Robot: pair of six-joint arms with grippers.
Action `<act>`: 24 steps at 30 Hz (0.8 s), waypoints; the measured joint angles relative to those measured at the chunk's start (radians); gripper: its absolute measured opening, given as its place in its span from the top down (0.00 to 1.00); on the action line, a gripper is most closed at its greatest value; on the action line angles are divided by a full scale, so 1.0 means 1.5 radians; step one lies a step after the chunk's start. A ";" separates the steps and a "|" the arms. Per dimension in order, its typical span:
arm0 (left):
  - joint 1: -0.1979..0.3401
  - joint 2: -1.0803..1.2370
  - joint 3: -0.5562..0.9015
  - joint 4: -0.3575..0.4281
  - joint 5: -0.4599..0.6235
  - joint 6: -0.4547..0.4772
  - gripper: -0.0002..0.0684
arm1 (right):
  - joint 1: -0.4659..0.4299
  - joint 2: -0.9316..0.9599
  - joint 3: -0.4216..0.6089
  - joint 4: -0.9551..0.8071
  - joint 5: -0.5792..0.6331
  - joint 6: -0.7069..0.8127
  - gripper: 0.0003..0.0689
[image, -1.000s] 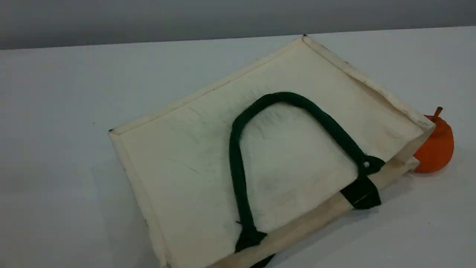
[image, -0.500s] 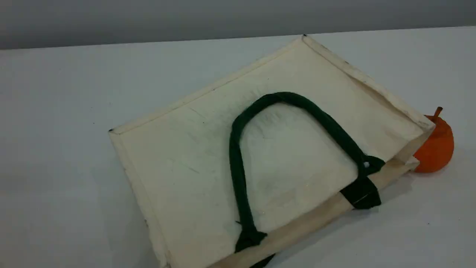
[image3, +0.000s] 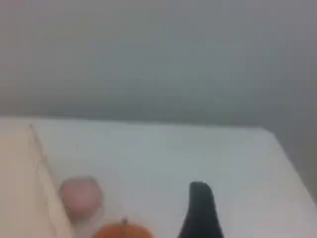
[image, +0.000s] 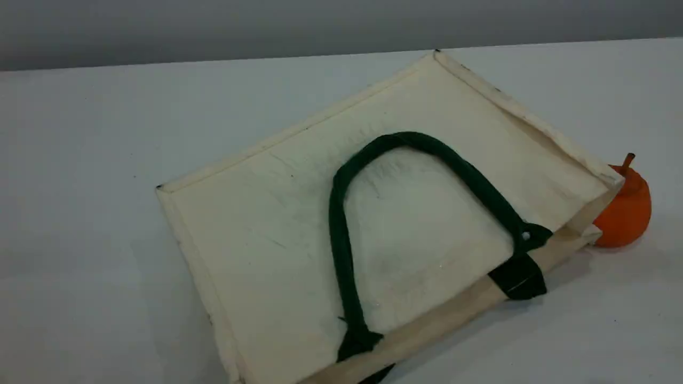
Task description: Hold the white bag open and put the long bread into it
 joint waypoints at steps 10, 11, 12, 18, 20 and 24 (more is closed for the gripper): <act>0.000 0.000 0.000 0.000 0.000 0.000 0.41 | 0.000 0.000 0.000 -0.001 0.051 -0.013 0.32; -0.001 0.000 0.000 0.000 0.000 0.000 0.41 | 0.000 0.000 0.000 -0.001 0.051 -0.013 0.32; -0.001 0.000 0.000 0.000 0.000 0.000 0.41 | 0.000 0.000 0.000 -0.001 0.051 -0.013 0.32; -0.001 0.000 0.000 0.000 0.000 0.000 0.41 | 0.000 0.000 0.000 -0.001 0.051 -0.013 0.32; -0.001 0.000 0.000 0.000 0.000 0.000 0.41 | 0.000 0.000 0.000 -0.001 0.051 -0.013 0.32; -0.001 0.000 0.000 0.000 0.000 0.000 0.41 | 0.000 0.000 0.000 -0.001 0.051 -0.013 0.32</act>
